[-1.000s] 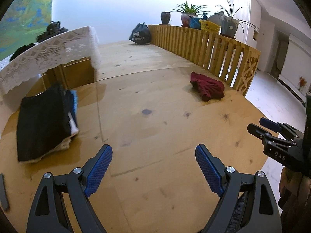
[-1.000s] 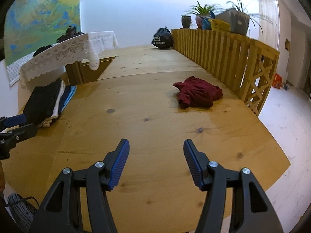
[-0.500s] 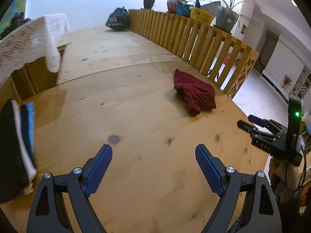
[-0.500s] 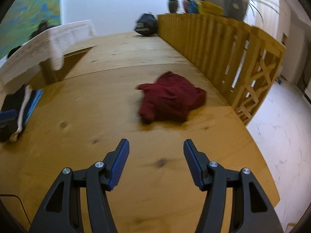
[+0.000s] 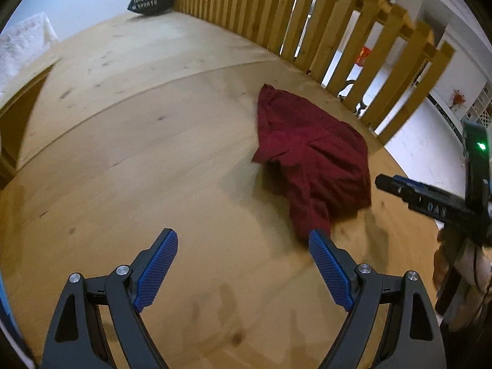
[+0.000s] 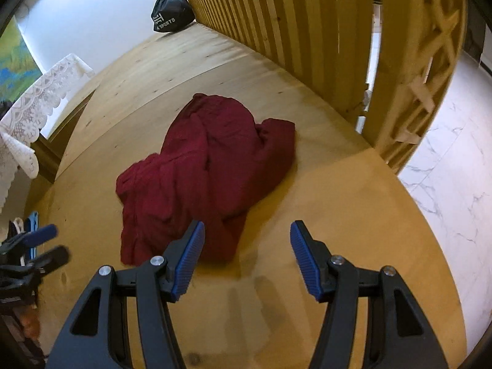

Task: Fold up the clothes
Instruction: 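Move both tools toward the crumpled dark red shirt, then grasp the red shirt with the right gripper while the left gripper grasps it too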

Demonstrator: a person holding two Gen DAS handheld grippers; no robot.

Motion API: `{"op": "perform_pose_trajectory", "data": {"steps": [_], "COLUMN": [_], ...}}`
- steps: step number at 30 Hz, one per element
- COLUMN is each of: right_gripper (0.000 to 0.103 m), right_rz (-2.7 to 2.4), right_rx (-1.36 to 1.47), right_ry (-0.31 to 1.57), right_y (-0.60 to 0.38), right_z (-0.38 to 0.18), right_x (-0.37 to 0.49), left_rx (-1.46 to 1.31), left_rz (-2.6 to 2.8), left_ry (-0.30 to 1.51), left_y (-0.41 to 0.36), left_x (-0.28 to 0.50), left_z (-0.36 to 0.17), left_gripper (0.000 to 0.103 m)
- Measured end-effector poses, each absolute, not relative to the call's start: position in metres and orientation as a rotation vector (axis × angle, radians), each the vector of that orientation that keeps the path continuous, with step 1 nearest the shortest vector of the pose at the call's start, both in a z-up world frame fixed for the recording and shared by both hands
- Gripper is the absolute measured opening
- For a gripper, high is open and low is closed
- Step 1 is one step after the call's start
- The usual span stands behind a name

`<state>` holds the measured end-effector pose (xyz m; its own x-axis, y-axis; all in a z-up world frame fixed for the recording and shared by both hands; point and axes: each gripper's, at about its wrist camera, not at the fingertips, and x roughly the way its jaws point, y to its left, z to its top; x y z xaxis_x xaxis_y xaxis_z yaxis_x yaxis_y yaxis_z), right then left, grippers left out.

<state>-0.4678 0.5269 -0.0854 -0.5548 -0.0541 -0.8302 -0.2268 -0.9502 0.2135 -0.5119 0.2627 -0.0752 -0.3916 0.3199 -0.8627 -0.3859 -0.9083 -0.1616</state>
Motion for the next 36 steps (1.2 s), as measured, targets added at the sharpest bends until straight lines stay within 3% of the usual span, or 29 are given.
{"op": "perform_pose_trajectory", "data": {"steps": [18, 20, 21, 22, 27, 29, 31, 36], "right_gripper": [0.058, 0.05, 0.029, 0.026, 0.02, 0.018, 0.016, 0.016], "right_rz": [2.561, 2.604, 2.626, 2.643, 2.724, 2.763, 2.804, 2.926], "right_rx": [-1.449, -1.464, -1.474, -1.481, -1.451, -1.42, -1.384, -1.306], "right_ry": [0.481, 0.478, 0.482, 0.495, 0.586, 0.618, 0.637, 0.683], "right_y": [0.545, 0.539, 0.536, 0.535, 0.531, 0.529, 0.526, 0.514], "right_z": [-0.119, -0.119, -0.118, -0.117, -0.105, -0.096, -0.085, -0.047], "right_x": [-0.536, -0.533, -0.532, -0.53, -0.511, -0.499, -0.486, -0.445], "left_rx": [-1.417, -1.427, -1.429, -1.43, -1.392, -1.4, -1.396, -1.353], "left_rz": [2.298, 2.298, 2.283, 2.262, 2.225, 2.211, 2.228, 2.32], "left_ry": [0.3, 0.271, 0.239, 0.203, 0.157, 0.103, 0.075, 0.001], "left_y": [0.359, 0.356, 0.353, 0.35, 0.331, 0.315, 0.293, 0.232], "left_x": [-0.522, -0.524, -0.525, -0.525, -0.523, -0.524, -0.523, -0.513], "left_z": [-0.112, -0.117, -0.118, -0.118, -0.111, -0.106, -0.096, -0.068], "left_gripper": [0.087, 0.085, 0.079, 0.067, 0.029, 0.023, 0.009, 0.005]}}
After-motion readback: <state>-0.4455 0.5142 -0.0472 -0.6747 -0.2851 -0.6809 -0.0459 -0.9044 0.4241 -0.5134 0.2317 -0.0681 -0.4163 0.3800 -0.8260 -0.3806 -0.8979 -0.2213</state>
